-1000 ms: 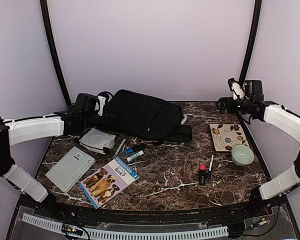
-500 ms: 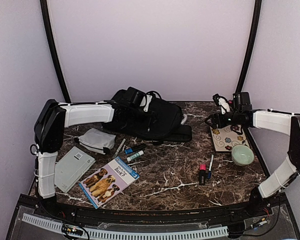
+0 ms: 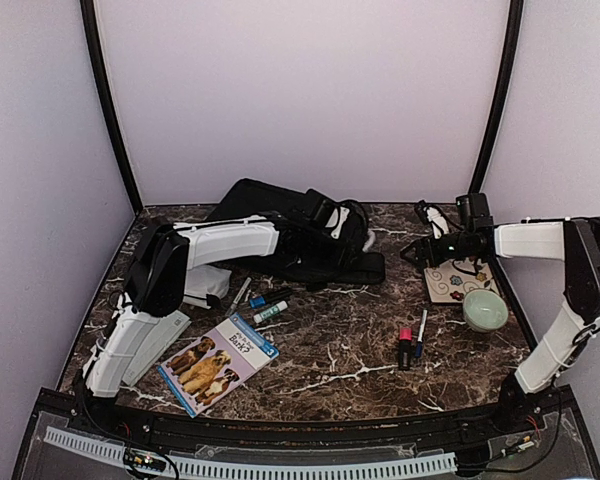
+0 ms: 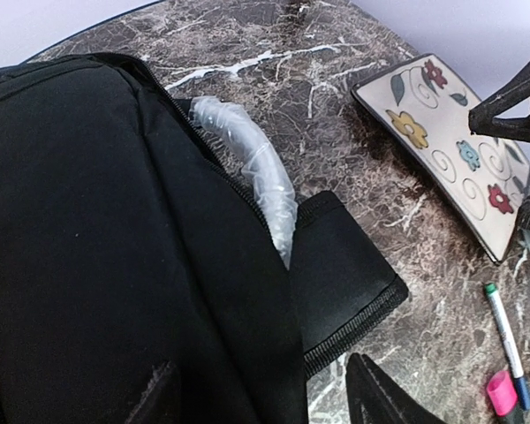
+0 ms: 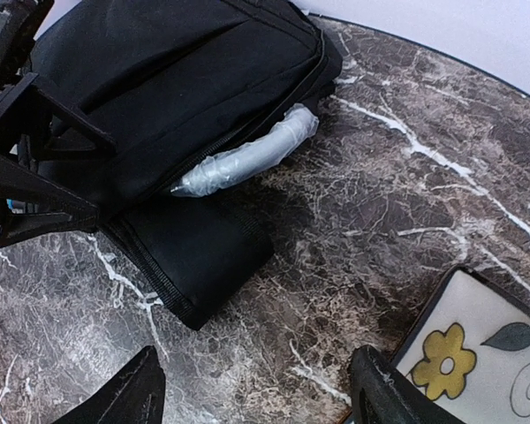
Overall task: Pack the student bag
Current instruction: Pick up the student bag from the corner of the board, then place the student bag at the center of the board.
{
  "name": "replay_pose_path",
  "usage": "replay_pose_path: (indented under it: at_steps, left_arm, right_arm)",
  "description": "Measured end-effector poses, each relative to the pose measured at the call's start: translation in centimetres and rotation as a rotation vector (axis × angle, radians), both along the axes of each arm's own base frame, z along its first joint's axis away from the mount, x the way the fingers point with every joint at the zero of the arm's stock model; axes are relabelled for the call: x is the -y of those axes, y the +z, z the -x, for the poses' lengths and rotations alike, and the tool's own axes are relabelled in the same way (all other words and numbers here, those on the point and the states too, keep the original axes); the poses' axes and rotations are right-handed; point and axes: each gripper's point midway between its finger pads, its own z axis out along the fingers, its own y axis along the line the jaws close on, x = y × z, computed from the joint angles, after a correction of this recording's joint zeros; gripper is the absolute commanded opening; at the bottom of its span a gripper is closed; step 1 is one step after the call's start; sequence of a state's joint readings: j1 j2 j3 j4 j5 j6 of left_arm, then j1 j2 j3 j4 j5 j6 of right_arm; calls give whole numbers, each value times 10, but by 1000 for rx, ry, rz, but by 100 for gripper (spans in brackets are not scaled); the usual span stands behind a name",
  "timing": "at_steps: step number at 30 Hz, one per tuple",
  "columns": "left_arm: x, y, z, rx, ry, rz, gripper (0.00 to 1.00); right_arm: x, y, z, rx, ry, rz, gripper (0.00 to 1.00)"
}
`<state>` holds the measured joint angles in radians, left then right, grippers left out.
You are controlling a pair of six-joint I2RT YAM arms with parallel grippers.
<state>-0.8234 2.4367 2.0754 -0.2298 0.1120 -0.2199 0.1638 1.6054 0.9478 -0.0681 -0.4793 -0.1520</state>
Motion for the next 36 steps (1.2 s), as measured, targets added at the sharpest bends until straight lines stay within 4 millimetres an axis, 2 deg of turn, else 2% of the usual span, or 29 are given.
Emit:
replay_pose_path:
  at_steps: [3, 7, 10, 13, 18, 19, 24, 28, 31, 34, 36]
  left_arm:
    - [5, -3, 0, 21, 11, -26, 68]
    - [8, -6, 0, 51, 30, -69, 71]
    - [8, -5, 0, 78, 33, -94, 77]
    - [8, -8, 0, 128, 30, -143, 76]
    - [8, -19, -3, 221, 39, -245, 58]
    - [6, -22, -4, 234, 42, -266, 51]
    - [2, -26, -8, 266, 56, -307, 3]
    - [6, -21, -8, 293, 44, -307, 0]
    - [14, -21, -3, 330, -12, -312, 0]
    - [24, -30, 22, 382, -128, -331, 0]
    - [28, -35, 50, 436, -228, -346, 0]
  right_arm:
    - [-2, -8, 1, -25, 9, -4, 71]
    - [-3, -7, 2, -23, 17, -12, 72]
    - [-4, -6, 1, -22, 19, -13, 72]
    - [-4, -6, 1, -23, 18, -14, 73]
    - [-4, -6, 2, -23, 18, -14, 73]
    - [-4, -6, 1, -23, 18, -14, 73]
    - [-4, -6, 1, -23, 18, -15, 70]
    - [-4, -5, 1, -24, 15, -16, 62]
    - [-1, 4, -2, -41, 11, -28, 60]
    - [14, 32, -16, -27, -7, -81, 58]
    - [32, 50, -27, 8, -38, -104, 58]
